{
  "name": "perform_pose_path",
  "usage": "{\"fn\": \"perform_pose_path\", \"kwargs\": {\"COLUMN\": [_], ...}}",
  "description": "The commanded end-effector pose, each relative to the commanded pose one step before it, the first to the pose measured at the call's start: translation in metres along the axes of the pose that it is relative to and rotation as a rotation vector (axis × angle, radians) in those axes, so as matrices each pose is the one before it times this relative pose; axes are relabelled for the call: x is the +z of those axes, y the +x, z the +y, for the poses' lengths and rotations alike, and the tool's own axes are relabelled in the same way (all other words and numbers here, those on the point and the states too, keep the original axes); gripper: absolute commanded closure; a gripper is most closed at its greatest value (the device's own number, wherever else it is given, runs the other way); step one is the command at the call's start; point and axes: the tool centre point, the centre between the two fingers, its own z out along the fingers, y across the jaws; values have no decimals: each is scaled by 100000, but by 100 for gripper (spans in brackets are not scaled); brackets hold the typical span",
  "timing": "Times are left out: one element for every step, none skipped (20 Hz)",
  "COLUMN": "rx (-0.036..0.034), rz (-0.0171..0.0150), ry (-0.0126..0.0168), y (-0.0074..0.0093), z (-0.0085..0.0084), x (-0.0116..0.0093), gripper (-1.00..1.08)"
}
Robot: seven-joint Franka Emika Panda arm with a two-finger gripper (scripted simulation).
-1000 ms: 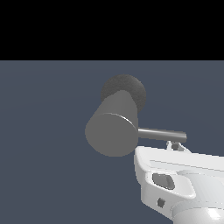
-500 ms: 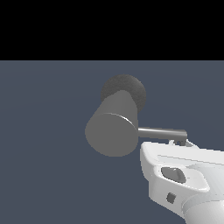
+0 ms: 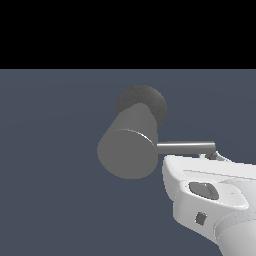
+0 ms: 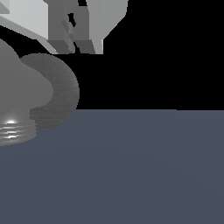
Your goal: Turn on the faucet by rotating a designated handle.
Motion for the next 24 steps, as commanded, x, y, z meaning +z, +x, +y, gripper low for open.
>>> {"fn": "perform_pose_path", "kwargs": {"rx": [94,28,26,28,26,26,26,26,26,26,26,24,26,26,24,24,27,25,25,27,25,25,26,26], "rz": [-514,-110,-102,-110,-102,-102,-102,-102,-103,-103,-103,-94,-103,-103,-94,-94,-104,-95,-95,-104,-95,-95,-95,-95], "ry": [-252,-62,-57,-62,-57,-57,-56,-56,-56,-56,-55,-50,-55,-55,-49,-49,-54,-49,-48,-53,-48,-47,-47,-46], "y": [-714,-294,-289,-290,-285,-283,-280,-278,-277,-275,-273,-268,-269,-268,-263,-261,-263,-258,-257,-259,-254,-253,-252,-251], "z": [317,111,108,109,107,106,105,104,103,102,102,99,100,99,97,96,97,95,94,95,93,92,92,91], "x": [-8,-4,-3,-4,-3,-3,-3,-3,-3,-3,-3,-2,-3,-3,-1,-1,-3,-1,-1,-2,-1,-1,-1,0], "gripper": [108,108,108,108,108,108,108,108,108,108,108,108,108,108,108,108,108,108,108,108,108,108,108,108]}}
